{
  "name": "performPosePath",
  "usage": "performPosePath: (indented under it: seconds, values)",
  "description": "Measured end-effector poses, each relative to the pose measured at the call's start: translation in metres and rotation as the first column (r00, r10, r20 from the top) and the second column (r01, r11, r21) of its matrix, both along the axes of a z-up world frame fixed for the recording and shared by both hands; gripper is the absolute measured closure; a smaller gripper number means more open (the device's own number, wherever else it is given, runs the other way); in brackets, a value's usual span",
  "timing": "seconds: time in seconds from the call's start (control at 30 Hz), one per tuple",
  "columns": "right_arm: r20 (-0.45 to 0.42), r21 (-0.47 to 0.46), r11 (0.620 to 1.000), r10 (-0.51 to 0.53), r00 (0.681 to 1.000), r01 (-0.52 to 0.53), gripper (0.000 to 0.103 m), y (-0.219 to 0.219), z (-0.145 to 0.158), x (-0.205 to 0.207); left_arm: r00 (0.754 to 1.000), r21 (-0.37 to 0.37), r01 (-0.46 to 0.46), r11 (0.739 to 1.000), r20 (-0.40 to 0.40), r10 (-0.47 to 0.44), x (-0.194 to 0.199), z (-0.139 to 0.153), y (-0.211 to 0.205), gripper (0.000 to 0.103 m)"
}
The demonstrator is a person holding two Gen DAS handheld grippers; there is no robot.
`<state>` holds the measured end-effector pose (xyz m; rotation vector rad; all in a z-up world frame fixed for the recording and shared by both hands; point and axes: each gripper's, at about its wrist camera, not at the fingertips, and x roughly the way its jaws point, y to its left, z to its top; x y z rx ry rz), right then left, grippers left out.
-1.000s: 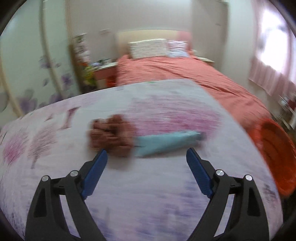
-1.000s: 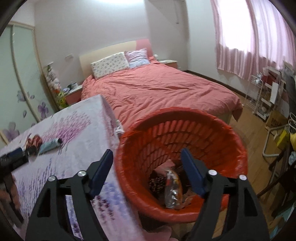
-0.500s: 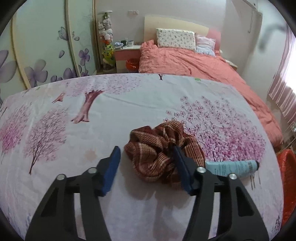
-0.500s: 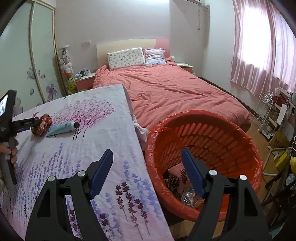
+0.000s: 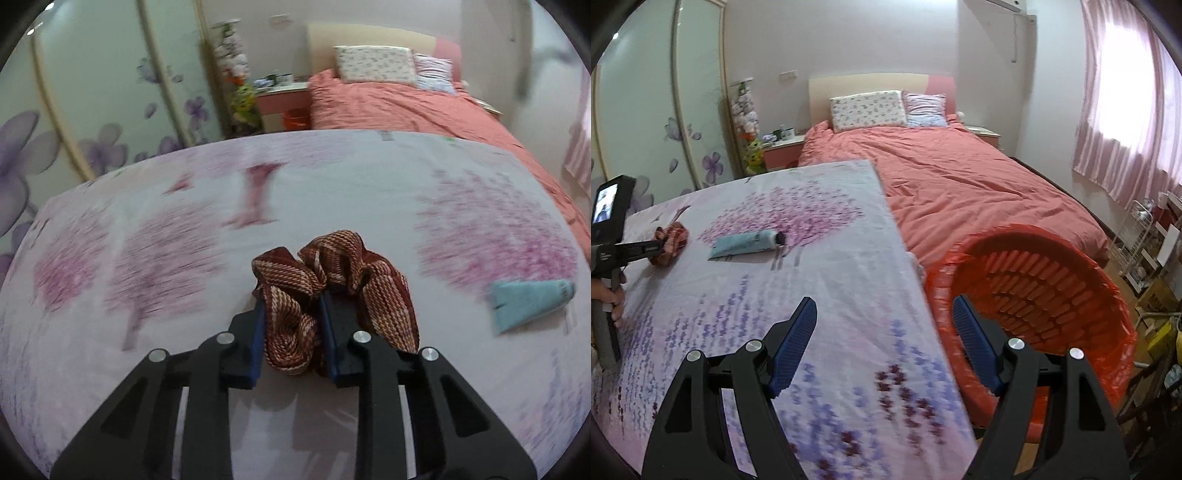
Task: Collect trash
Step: 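Grasp the brown plaid scrunchie with the left tool, then grasp the light-blue hand cream tube with the right tool while the left tool holds the scrunchie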
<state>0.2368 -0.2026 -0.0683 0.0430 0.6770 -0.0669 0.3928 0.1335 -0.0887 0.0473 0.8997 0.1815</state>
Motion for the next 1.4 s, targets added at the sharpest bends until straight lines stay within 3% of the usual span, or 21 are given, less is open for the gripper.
performPosePath:
  seconds: [0.1,0.17,0.27,0.57,0.8,1.07,1.2,1.4]
  values:
    - [-0.014,0.011,0.999,0.033,0.999,-0.033,0.027,0.014,-0.004,0.009,1.0,0.014,-0.025,1.0,0.002,0.025,-0.019,-0.001,0.034,0.075]
    - [-0.028,0.025,0.998,0.056,0.998,-0.056,0.027,0.025,-0.007,0.019,1.0,-0.001,-0.017,1.0,0.018,0.017,-0.027,-0.001,0.045,0.066]
    - [-0.044,0.037,0.996,0.077,0.996,-0.076,0.027,0.042,-0.009,0.029,0.999,-0.087,-0.022,0.996,0.034,0.025,-0.03,0.0,0.055,0.06]
    - [-0.048,0.04,0.997,0.074,0.996,-0.072,0.028,0.063,-0.008,0.063,1.0,-0.113,-0.008,0.994,0.002,0.009,-0.014,-0.006,0.052,0.063]
    - [-0.092,0.12,0.993,0.027,0.995,-0.015,0.039,0.068,-0.009,0.115,0.999,-0.125,-0.031,0.992,0.001,0.032,-0.016,-0.008,0.058,0.056]
    - [-0.226,0.162,0.987,0.054,0.973,-0.017,0.045,0.078,-0.022,0.161,1.0,-0.121,-0.031,0.992,-0.001,0.031,-0.015,-0.008,0.057,0.055]
    - [-0.286,0.237,0.969,0.137,0.948,-0.068,0.045,0.073,-0.028,0.152,1.0,-0.12,-0.031,0.992,-0.001,0.031,-0.015,-0.009,0.057,0.055]
    - [-0.332,0.239,0.958,0.232,0.914,-0.157,0.045,0.075,-0.026,0.121,1.0,-0.12,-0.031,0.992,-0.001,0.031,-0.015,-0.009,0.057,0.055]
